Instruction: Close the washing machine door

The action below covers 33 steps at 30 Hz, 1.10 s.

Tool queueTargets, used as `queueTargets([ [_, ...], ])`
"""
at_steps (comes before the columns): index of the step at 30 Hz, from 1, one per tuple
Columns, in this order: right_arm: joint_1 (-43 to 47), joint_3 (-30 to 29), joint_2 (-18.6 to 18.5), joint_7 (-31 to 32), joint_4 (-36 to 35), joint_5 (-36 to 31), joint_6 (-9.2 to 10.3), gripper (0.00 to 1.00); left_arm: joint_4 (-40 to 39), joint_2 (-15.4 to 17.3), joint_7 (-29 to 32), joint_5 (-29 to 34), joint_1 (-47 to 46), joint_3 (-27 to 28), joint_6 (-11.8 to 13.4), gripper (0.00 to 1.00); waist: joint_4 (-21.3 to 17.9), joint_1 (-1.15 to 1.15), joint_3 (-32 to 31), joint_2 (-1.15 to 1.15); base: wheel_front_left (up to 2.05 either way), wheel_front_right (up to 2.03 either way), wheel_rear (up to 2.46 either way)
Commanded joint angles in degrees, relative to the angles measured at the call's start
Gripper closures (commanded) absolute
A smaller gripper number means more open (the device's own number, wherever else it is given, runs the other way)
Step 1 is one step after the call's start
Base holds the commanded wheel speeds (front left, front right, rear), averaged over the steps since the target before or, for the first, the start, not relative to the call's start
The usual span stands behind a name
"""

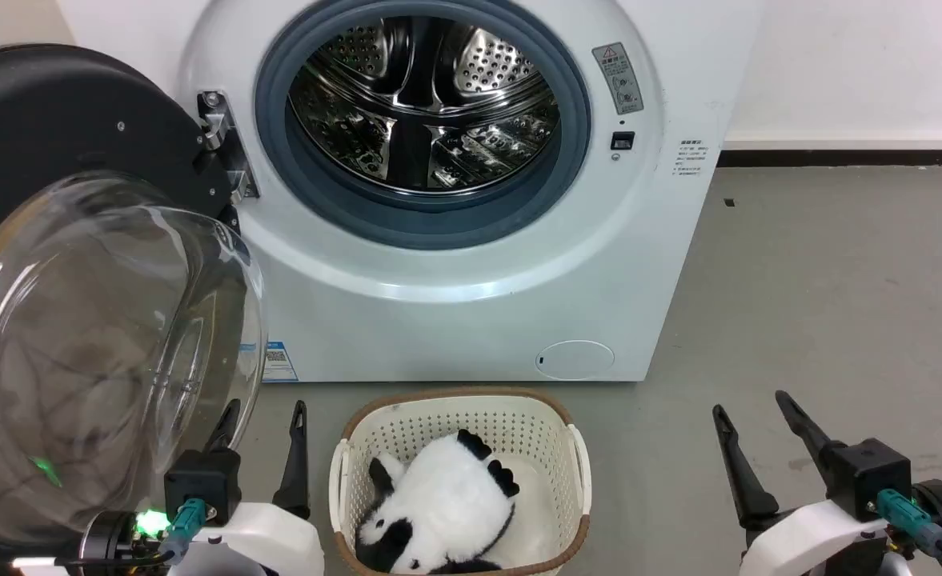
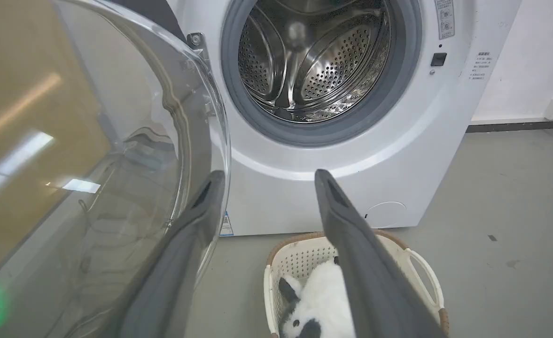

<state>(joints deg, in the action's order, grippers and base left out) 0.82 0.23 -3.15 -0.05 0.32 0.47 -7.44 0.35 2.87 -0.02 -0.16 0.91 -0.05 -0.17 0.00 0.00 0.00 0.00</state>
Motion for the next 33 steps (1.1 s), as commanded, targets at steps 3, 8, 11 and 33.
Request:
queueTargets([
  [3,0.12,0.04,0.01,-0.49,0.09,0.24,0.0,0.0,0.0,0.0,-0.51,-0.04,0.13,-0.08,0.05,0.0,0.0,0.0,0.02,0.0,0.0,0.0,0.0],
  [8,0.22,0.14,0.02,-1.09,0.1,0.56,0.0,0.0,0.0,0.01,-1.11,-0.09,0.29,-0.16,0.09,0.0,0.01,0.0,0.05,0.0,0.0,0.0,0.0],
  [11,0.29,0.25,0.03,-1.45,-0.01,0.73,0.0,0.0,-0.04,0.03,-1.46,-0.11,0.38,-0.21,0.11,0.0,0.08,0.0,0.07,0.0,0.0,0.0,0.0],
  [33,0.88,1.9,0.07,-4.08,-0.52,2.03,-0.01,0.0,-0.4,0.44,-4.1,-0.24,1.16,-0.24,0.36,0.0,3.44,0.0,-0.03,0.0,0.0,0.0,0.0],
])
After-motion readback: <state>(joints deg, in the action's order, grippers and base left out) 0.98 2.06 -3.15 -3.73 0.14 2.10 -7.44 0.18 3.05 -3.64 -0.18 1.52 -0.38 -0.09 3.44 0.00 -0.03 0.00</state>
